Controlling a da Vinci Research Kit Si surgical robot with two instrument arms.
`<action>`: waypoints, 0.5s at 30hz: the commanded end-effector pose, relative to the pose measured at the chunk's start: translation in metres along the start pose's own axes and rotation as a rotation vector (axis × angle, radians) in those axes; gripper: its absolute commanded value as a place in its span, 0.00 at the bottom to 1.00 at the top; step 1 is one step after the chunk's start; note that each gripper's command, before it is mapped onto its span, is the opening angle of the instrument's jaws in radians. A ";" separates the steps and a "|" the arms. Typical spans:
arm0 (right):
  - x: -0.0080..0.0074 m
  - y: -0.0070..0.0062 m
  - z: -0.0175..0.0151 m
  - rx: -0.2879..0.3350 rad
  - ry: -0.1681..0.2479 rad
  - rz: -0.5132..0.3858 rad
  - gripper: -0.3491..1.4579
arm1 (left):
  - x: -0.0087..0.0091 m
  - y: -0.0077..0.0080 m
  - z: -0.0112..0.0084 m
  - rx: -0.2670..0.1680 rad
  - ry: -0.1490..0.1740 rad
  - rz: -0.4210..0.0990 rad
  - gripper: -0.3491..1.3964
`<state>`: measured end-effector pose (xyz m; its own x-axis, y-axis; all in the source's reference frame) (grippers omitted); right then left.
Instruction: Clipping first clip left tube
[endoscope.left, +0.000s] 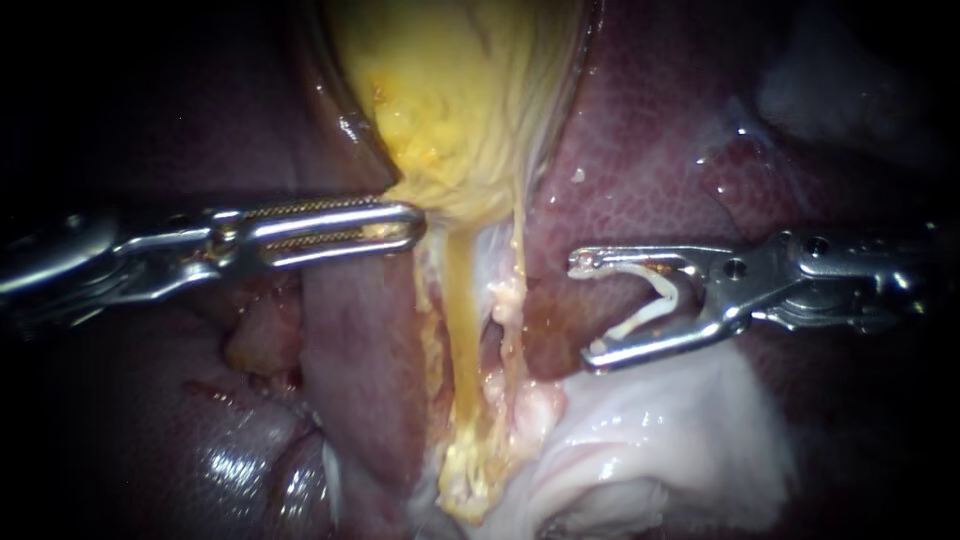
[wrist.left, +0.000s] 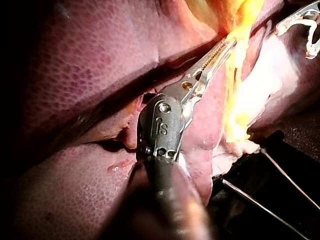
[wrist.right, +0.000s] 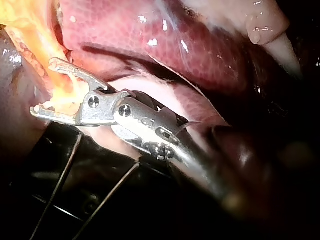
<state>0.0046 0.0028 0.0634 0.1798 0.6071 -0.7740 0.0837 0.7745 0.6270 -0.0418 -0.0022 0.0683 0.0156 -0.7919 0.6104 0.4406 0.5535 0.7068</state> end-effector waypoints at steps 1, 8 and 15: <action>0.0000 0.0000 0.0000 0.000 0.000 0.000 0.52 | 0.0000 0.0000 -0.0002 -0.001 0.004 -0.004 0.00; -0.0001 -0.0001 0.0001 0.000 0.000 -0.001 0.52 | -0.0007 0.0000 -0.0014 -0.018 0.019 -0.021 0.00; -0.0009 0.0000 0.0011 0.008 0.003 -0.007 0.53 | -0.0039 -0.0008 -0.0055 -0.041 0.008 -0.043 0.00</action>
<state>0.0057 0.0019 0.0643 0.1759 0.6005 -0.7800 0.0951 0.7783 0.6206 -0.0370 -0.0010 0.0631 0.0007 -0.8185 0.5745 0.4828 0.5034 0.7166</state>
